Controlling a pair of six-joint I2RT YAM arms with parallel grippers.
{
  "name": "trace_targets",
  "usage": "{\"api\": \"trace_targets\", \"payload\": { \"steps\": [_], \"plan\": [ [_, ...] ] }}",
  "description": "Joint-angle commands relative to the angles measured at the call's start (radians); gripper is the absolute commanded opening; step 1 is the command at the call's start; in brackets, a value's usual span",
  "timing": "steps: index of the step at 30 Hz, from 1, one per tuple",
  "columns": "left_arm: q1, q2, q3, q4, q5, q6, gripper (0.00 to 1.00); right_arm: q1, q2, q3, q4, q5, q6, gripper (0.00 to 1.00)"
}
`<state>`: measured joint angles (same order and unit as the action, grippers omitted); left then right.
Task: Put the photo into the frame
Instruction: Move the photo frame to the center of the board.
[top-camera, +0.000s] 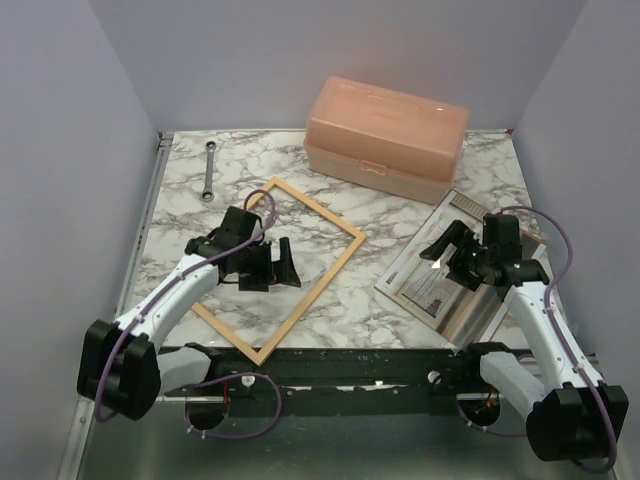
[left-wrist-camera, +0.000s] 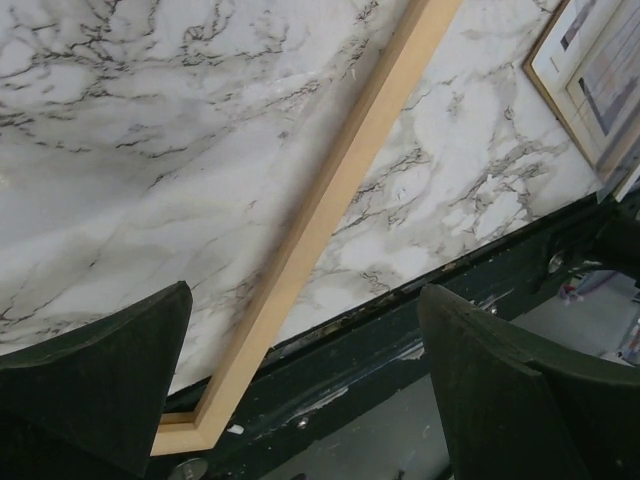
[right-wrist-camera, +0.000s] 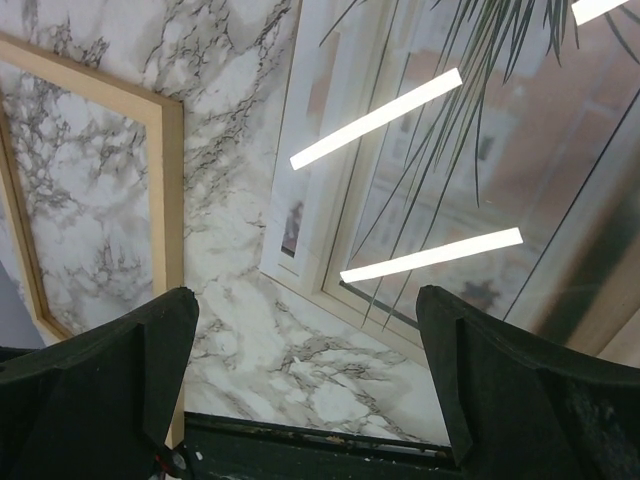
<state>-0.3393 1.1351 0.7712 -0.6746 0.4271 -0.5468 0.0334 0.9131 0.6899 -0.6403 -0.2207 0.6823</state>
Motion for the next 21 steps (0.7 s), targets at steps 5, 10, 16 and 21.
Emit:
{"api": "trace_targets", "payload": {
  "steps": [5, 10, 16, 21],
  "plan": [
    [-0.200, 0.211, 0.115, 0.016, -0.218, 0.026, 0.98, 0.001, 0.138, -0.032, 0.109, -0.099, -0.004, 1.00],
    [-0.315, 0.294, 0.140, 0.006, -0.348, 0.046, 0.97, 0.001, 0.242, -0.022, 0.162, -0.152, -0.003, 1.00],
    [-0.413, 0.363, 0.144, 0.018, -0.417, 0.050, 0.89, 0.002, 0.311, -0.002, 0.188, -0.168, -0.006, 1.00],
    [-0.479, 0.421, 0.146, 0.027, -0.432, 0.038, 0.74, 0.001, 0.336, 0.016, 0.183, -0.166, -0.019, 1.00]
  ]
}}
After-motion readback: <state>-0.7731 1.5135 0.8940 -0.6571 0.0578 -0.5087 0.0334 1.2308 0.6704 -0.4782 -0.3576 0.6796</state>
